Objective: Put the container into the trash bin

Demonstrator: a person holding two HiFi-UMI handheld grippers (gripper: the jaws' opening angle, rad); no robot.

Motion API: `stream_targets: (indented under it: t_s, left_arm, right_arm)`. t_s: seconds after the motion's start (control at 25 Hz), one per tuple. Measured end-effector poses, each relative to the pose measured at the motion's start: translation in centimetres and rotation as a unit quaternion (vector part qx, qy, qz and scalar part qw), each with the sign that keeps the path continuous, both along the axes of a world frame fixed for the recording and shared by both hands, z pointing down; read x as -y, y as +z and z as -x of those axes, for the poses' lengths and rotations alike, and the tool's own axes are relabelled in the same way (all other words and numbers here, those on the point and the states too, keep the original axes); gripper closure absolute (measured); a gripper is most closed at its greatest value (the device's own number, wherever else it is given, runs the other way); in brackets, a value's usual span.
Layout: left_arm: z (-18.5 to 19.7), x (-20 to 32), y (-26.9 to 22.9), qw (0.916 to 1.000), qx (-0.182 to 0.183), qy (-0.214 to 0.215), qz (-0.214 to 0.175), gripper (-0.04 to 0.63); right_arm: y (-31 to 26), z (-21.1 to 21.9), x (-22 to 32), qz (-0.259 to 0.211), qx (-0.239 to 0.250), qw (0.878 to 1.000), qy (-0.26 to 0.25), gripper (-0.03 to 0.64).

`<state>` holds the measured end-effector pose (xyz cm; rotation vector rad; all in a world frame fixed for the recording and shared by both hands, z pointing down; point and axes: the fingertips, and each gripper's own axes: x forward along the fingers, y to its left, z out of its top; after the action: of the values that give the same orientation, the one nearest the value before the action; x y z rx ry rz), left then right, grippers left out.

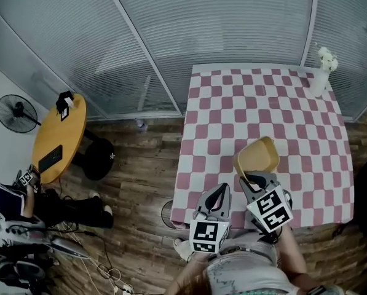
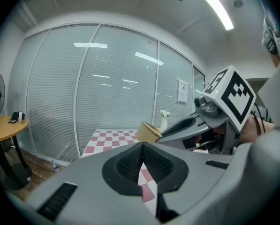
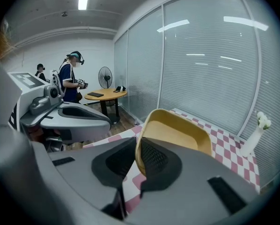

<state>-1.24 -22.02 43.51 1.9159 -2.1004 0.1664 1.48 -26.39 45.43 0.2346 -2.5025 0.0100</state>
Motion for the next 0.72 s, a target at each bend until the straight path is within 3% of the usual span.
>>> stream_targets:
  t_s: [0.72]
  left_arm:
    - [18.3, -20.3, 0.3, 0.9947, 0.005, -0.103, -0.007, 0.589]
  right_arm:
    - [1.8, 19.5, -19.9, 0.010, 0.007, 0.994, -0.106, 0.591]
